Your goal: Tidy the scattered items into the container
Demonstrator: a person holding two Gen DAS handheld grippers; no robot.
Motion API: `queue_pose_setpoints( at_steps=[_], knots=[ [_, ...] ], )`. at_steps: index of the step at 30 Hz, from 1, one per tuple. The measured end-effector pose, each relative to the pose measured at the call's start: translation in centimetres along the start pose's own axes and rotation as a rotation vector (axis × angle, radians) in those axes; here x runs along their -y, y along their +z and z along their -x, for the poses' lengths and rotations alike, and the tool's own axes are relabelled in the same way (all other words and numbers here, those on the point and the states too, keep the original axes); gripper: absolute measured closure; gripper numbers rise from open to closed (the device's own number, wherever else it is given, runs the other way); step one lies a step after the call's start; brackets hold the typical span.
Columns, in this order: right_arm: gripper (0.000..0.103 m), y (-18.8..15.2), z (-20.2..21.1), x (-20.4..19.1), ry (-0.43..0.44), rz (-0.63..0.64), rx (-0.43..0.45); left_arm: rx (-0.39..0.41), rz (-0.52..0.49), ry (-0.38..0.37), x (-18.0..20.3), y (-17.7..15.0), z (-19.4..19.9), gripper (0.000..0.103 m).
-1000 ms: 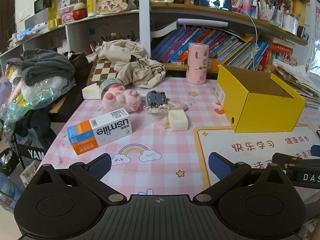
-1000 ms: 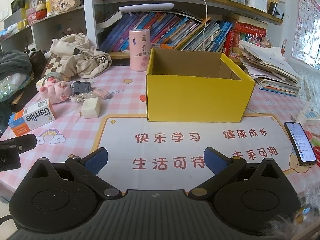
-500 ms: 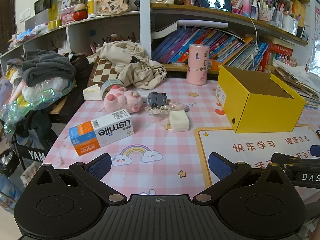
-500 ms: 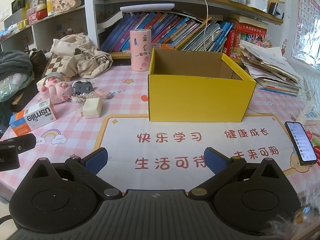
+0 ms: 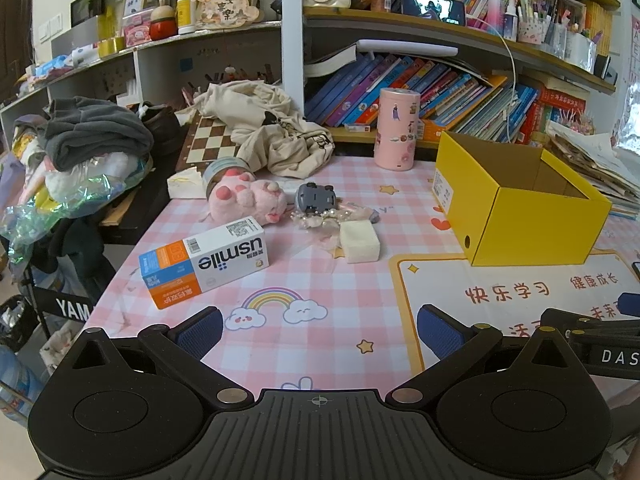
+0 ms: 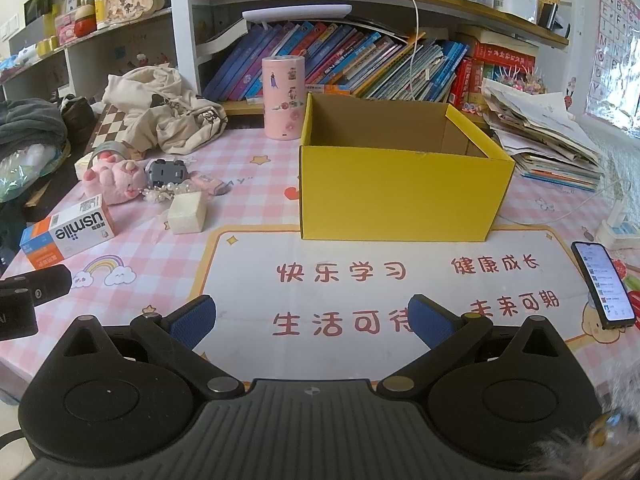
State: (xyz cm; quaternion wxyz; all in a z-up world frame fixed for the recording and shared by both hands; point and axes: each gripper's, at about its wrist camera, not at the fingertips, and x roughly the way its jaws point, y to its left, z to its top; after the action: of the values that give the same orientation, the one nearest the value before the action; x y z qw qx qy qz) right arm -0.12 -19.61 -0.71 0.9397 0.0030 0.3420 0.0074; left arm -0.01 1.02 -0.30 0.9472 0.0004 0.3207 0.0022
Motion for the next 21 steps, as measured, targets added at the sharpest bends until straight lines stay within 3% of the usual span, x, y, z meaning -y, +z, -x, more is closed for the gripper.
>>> queue_pose_setpoints(
  at_steps=[21],
  knots=[
    [0.0,0.01,-0.08,0.39,0.005,-0.001,-0.008,-0.014,0.0,0.001,0.08,0.08,-0.12,0.0]
  ],
)
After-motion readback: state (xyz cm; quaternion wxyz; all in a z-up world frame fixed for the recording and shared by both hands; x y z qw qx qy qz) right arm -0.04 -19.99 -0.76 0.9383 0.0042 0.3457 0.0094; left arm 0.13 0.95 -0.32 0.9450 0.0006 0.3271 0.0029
